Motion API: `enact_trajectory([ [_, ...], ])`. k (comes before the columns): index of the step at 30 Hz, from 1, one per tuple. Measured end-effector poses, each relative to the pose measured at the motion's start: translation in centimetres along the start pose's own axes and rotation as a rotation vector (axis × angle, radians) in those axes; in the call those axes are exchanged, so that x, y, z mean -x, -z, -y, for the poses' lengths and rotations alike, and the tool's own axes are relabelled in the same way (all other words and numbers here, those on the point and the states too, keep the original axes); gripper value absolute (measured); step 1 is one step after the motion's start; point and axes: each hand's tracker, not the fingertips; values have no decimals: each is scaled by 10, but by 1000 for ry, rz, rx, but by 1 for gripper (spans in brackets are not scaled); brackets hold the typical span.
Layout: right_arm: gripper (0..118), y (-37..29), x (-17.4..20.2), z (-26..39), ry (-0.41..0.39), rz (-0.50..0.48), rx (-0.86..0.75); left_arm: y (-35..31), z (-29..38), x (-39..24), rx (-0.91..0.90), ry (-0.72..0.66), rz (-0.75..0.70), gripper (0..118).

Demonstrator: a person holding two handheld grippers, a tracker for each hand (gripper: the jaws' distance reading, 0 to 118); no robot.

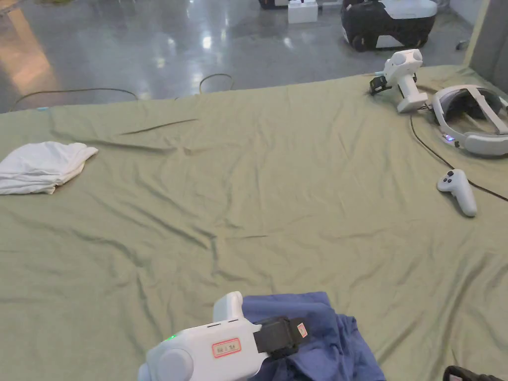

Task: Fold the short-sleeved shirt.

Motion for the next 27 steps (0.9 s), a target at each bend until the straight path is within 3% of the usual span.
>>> enact_trajectory([
  [1,0,19,14,-3,-35,-26,24,-21,-3,3,-40,5,-7,74],
  [2,0,38,27,-8,-56,-66,51,-40,-4,8,-77,3,-13,81],
  [5,0,103,54,-18,-102,-162,118,-82,-8,30,-155,-41,-45,82],
  [7,0,154,61,-22,-179,-75,181,-90,-10,49,-149,-69,-73,82],
  [10,0,225,45,-9,-259,191,432,-85,-8,70,-121,-148,-101,82],
  [11,0,240,33,4,-221,201,525,-81,-6,75,-115,-164,-91,82],
  [13,0,222,21,5,-109,93,324,-72,-3,82,-120,-207,-63,82],
  [14,0,217,19,5,-86,99,371,-65,-2,85,-111,-230,-36,82],
  [17,0,224,18,5,-139,105,382,-36,-5,95,-67,-287,13,82],
  [19,0,224,14,0,-112,102,396,-16,-7,104,-15,-363,111,81],
  [20,0,224,12,0,-109,100,397,-10,-6,103,-9,-383,91,80],
  [22,0,223,14,2,-117,98,395,-4,-8,98,12,-310,55,73],
  [23,0,222,14,4,-119,100,389,-3,-9,97,23,-277,36,60],
  [24,0,221,14,5,-117,104,381,-1,-11,95,36,-259,-9,29],
  [25,0,221,14,6,-115,108,375,0,-13,95,58,-239,-57,25],
  [27,0,220,18,7,-120,115,368,0,-13,96,45,-262,-19,25],
])
